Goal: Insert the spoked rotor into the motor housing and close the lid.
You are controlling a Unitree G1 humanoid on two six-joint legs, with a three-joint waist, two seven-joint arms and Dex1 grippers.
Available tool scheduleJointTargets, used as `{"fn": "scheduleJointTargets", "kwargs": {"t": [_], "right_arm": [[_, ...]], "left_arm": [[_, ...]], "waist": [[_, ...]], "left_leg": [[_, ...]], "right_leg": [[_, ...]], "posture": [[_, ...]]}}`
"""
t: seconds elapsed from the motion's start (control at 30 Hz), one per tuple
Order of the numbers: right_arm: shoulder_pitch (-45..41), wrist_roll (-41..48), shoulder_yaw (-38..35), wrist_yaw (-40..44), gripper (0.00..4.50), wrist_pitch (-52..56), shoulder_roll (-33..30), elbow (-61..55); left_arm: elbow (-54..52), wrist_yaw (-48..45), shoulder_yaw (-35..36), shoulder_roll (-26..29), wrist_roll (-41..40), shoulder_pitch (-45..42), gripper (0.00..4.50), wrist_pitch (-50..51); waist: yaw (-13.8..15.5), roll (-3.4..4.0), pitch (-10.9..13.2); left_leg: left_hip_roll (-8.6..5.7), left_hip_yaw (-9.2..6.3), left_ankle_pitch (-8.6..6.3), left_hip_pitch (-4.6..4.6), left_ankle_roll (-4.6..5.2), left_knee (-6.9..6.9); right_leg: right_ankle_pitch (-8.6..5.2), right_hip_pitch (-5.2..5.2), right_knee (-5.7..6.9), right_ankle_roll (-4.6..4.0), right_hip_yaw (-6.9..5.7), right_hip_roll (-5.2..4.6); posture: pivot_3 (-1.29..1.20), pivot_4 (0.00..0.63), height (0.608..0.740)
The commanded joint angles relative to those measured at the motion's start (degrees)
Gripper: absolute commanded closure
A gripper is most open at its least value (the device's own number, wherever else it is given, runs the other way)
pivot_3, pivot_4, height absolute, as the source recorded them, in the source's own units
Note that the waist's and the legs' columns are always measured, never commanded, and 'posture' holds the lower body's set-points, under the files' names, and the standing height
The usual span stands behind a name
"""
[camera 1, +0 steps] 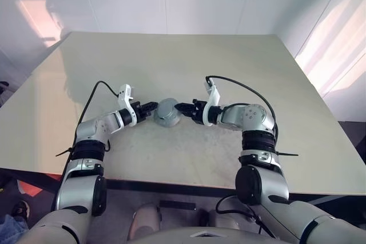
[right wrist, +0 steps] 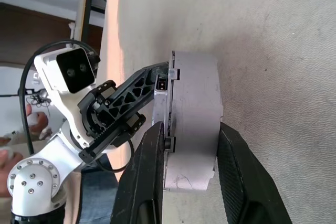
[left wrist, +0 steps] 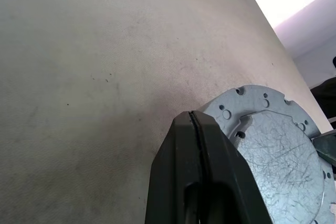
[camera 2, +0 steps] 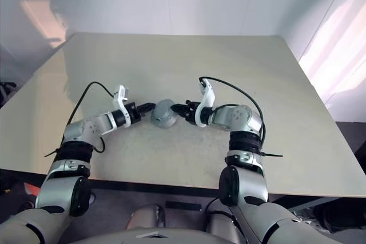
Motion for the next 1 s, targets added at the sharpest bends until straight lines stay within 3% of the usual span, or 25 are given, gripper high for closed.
{"fn": "scheduleJointTargets", "kwargs": {"t": [0.03,0.1,0.23,0.47,0.57,0.9,1.0], "right_arm": [[-2.39,2.47,0.69,0.47,3.08,-1.19,0.56,-0.97],[-2.15,2.52,1.16,0.49,3.37,-1.32,0.41,-1.2],[-2.17,2.8,0.99,0.28,3.39,-1.26,0.33,-0.87],[-7.45,7.8,-12.06,-6.09,3.39,-2.4,0.64,6.4],[-8.85,9.13,-14.82,-8.33,3.39,-3.62,0.53,7.98],[-14.21,13.21,-20.25,-13.74,3.39,-11.66,-0.59,14.27],[-15.99,14.59,-20.6,-14.64,3.39,-13.03,-1.06,15.79]], "left_arm": [[-0.81,-0.79,-0.16,-0.36,-0.25,-1.52,4.5,-0.46],[-0.77,-0.76,-0.14,-0.36,-0.22,-1.54,4.5,-0.54],[-0.51,-0.59,0.18,-0.27,-0.21,-1.7,4.5,-0.99],[0.72,1.34,7.09,-0.21,-4.58,-3.09,4.5,-1.47],[0.62,2.19,9.94,-0.35,-6.45,-3.6,4.5,-1.28],[0.44,4.84,18.1,-1.28,-12.99,-4.01,4.5,-2.37],[1.26,6.14,20.01,-1.41,-14.84,-4.08,3.92,-1.46]], "waist": [[0.01,0.0,0.0],[0.02,0.0,0.0],[0.04,0.0,0.0],[-0.04,-0.01,0.0],[0.01,-0.02,0.01],[-0.04,-0.06,0.08],[-0.04,-0.07,0.08]], "left_leg": [[0.0,0.0,0.0,-0.03,0.0,0.01],[0.0,-0.01,0.0,-0.09,0.0,0.04],[0.01,-0.02,0.0,-0.12,0.0,0.08],[0.02,-0.02,0.0,-0.34,0.0,0.16],[0.01,-0.03,0.0,-0.79,0.02,0.4],[0.09,-0.02,0.02,-0.82,-0.02,0.65],[0.1,-0.02,0.02,-0.81,-0.02,0.65]], "right_leg": [[0.0,-0.02,0.0,0.0,0.0,0.0],[0.01,-0.07,0.02,0.0,-0.01,0.0],[0.01,-0.08,0.05,-0.01,-0.02,0.0],[0.04,-0.29,0.14,-0.06,-0.02,0.0],[0.08,-0.77,0.48,-0.02,-0.01,-0.01],[-0.09,-0.92,0.91,-0.28,-0.04,-0.01],[-0.08,-0.92,0.92,-0.27,-0.04,-0.01]], "posture": [[0.0,0.0,0.74],[0.0,0.0,0.74],[0.0,0.0,0.74],[0.0,0.0,0.74],[0.0,0.0,0.74],[0.0,0.0,0.74],[0.0,0.0,0.74]]}}
